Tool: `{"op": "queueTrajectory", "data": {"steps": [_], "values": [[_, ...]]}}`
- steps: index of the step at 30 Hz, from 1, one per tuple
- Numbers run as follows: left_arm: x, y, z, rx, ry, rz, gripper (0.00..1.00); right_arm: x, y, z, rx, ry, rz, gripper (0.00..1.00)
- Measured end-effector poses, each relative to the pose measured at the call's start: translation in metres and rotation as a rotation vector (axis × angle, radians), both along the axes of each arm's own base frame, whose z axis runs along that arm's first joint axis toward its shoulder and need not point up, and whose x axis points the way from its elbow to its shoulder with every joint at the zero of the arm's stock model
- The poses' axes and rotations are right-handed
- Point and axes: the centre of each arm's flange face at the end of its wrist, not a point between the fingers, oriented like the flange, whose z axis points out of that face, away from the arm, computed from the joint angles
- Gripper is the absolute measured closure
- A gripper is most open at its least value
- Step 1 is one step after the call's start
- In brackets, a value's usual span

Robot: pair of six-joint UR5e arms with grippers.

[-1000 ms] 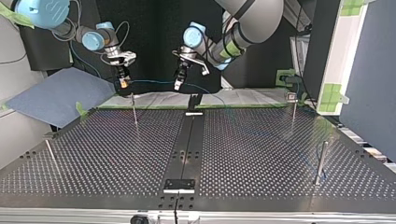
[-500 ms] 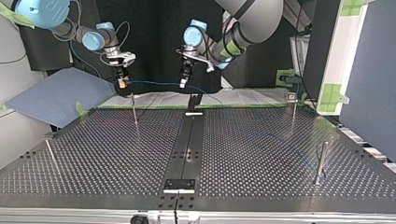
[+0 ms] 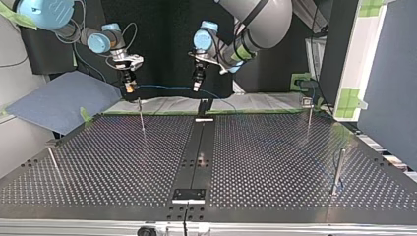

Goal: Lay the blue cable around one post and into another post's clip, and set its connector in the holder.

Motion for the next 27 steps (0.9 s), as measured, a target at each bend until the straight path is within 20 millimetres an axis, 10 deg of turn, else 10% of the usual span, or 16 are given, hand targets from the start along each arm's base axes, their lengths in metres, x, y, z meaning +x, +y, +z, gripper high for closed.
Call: {"op": "queueTrajectory", "data": {"steps": [26,27], "values": [[0.028,0.003,-0.003,-0.021,-0.003,0.078,0.01,0.003,0.002,-0.001,0.005,0.007,0.007,1.00],[0.028,0.003,-0.003,-0.020,-0.002,0.082,0.16,0.003,0.002,-0.001,0.005,0.007,0.006,1.00]]}}
